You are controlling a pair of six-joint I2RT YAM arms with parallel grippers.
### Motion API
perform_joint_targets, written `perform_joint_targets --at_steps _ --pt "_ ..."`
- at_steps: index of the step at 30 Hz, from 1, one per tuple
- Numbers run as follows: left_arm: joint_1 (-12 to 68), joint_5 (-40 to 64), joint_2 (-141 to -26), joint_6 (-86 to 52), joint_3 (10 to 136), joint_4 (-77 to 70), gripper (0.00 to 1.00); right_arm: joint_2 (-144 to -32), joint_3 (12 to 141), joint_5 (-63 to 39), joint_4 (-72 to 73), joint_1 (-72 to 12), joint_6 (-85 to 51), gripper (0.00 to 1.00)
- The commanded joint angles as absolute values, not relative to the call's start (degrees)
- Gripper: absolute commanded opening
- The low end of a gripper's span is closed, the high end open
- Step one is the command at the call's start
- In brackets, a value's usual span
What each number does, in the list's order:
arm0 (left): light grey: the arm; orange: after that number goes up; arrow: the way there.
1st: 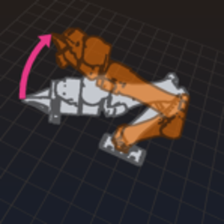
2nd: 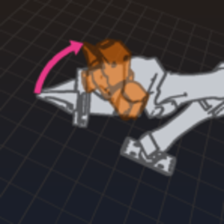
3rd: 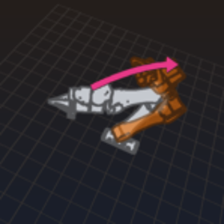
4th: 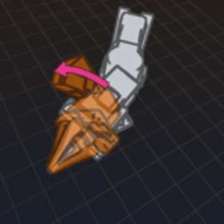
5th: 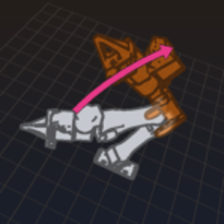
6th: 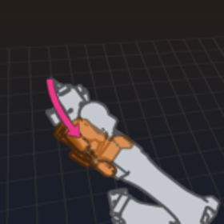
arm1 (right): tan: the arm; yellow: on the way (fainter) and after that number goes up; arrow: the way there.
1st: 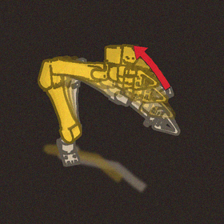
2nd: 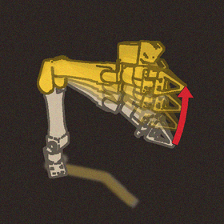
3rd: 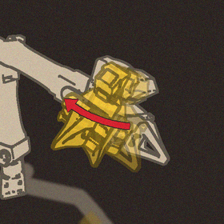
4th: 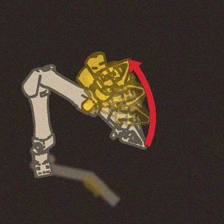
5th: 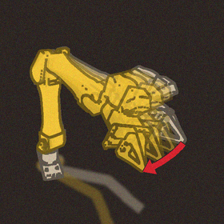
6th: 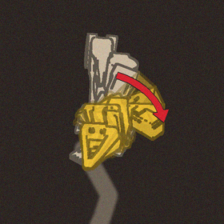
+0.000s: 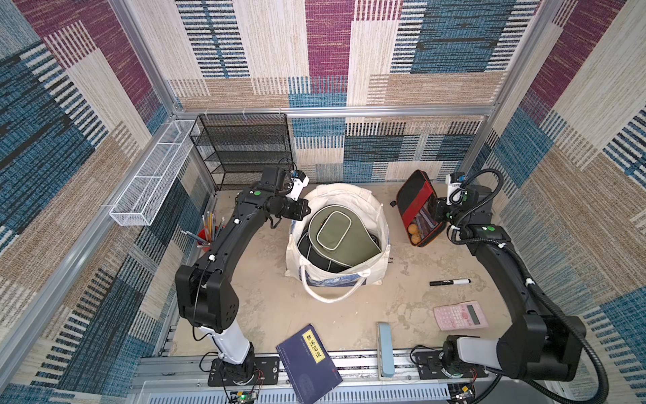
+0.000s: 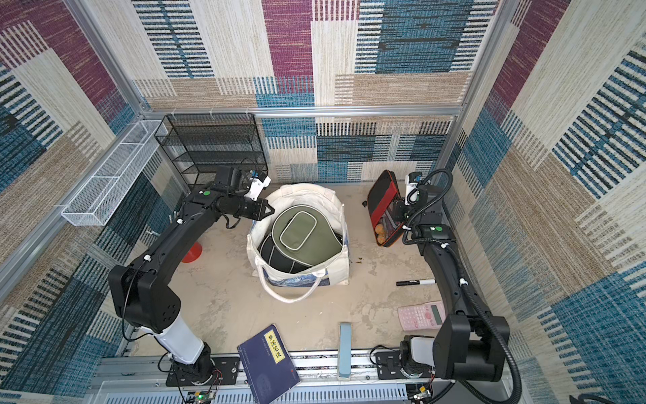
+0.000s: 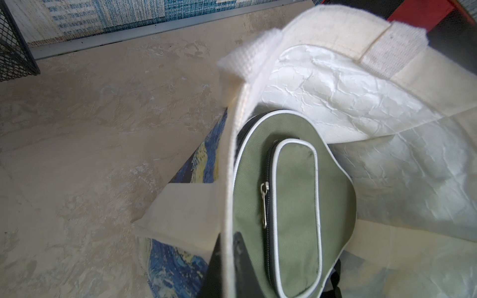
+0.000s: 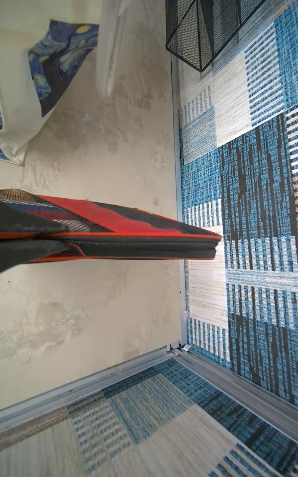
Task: Remove the ping pong set from the canvas bag
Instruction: Place the ping pong set at the corner of the board.
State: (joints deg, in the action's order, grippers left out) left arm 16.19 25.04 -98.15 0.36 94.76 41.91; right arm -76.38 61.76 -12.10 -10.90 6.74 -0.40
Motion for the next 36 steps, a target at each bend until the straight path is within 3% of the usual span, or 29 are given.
perform_joint_targets --at_steps 1,6,14,26,36 --pt "16.16 27.07 -98.39 -0.65 94.15 41.29 0.00 -80.23 60.87 -21.65 6.48 10.99 -2.41 0.00" --pt "16.17 27.43 -99.30 -0.77 94.79 41.04 0.00 -88.74 59.85 -28.45 10.57 17.67 -2.81 0.00" --pt "16.17 28.01 -100.50 0.28 95.92 41.04 0.00 -101.14 64.01 -30.75 11.51 24.45 -2.06 0.00" --pt "16.10 28.92 -101.86 1.01 96.77 41.13 0.00 -119.58 82.54 -27.62 0.32 26.30 1.68 0.00" --pt "16.12 28.88 -102.74 1.82 97.93 42.35 0.00 -127.27 90.53 -26.40 -1.94 27.88 1.28 0.00"
